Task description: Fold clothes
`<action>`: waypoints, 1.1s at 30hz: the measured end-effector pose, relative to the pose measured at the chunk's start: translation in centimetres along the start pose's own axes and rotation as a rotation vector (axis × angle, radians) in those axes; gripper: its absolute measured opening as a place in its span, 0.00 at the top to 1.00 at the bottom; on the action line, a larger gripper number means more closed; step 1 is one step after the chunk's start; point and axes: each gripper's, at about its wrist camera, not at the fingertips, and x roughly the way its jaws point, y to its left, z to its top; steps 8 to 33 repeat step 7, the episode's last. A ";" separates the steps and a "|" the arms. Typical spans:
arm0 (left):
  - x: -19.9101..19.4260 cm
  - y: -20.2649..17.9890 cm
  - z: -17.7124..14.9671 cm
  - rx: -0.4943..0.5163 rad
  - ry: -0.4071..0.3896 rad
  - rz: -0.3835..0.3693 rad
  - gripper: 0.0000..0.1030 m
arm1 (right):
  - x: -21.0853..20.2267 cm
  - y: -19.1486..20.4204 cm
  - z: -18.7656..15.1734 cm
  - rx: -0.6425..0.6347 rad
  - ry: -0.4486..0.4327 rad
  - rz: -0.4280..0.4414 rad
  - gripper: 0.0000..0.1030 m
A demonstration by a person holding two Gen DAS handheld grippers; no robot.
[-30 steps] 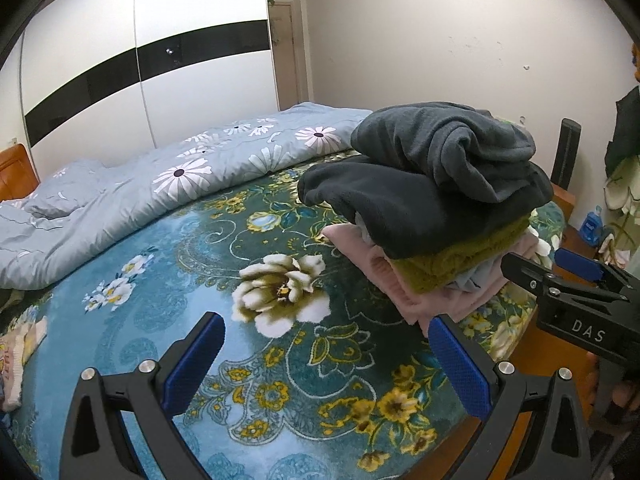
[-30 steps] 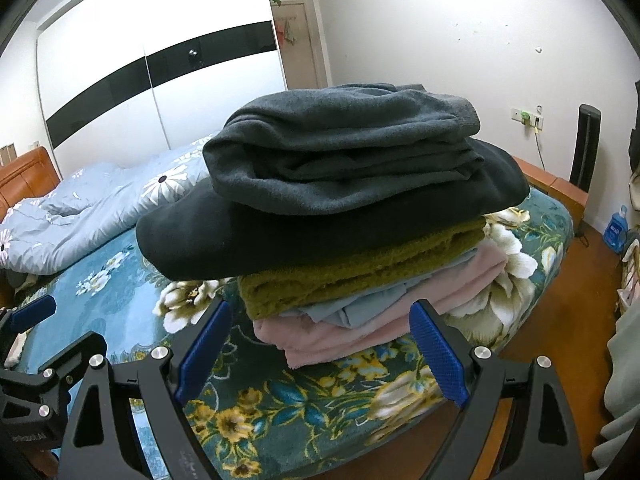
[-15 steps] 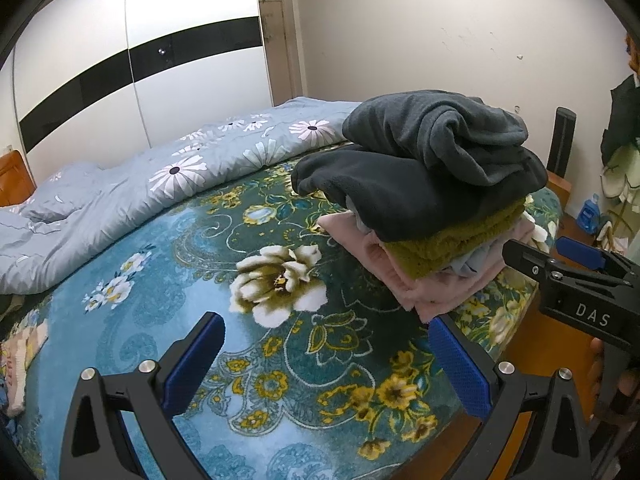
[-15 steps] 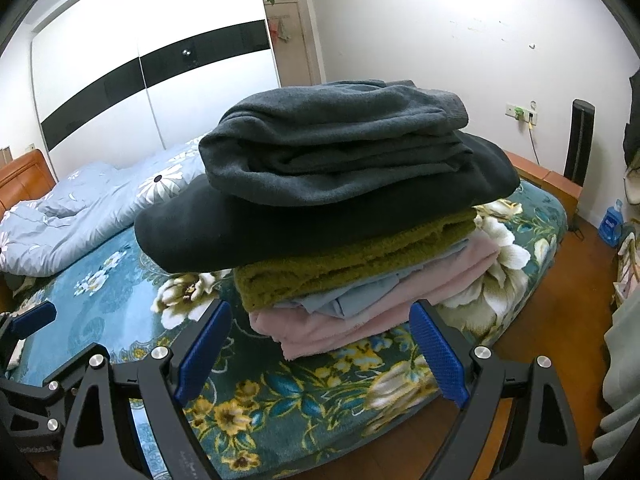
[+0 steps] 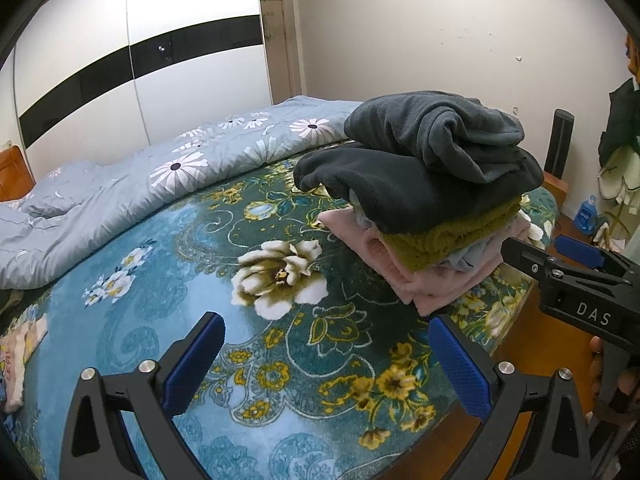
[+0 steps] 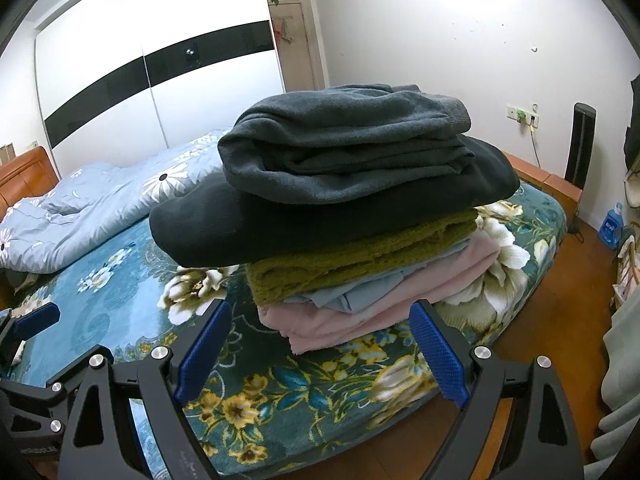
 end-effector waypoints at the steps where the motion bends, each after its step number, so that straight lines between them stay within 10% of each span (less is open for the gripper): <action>1: -0.1 0.0 0.0 0.000 -0.002 0.000 0.00 | -0.1 0.0 0.0 -0.001 0.000 0.000 0.12; 33: -0.5 -0.1 -0.1 0.004 -0.011 -0.003 0.00 | -0.6 0.0 0.0 -0.002 -0.008 -0.001 0.12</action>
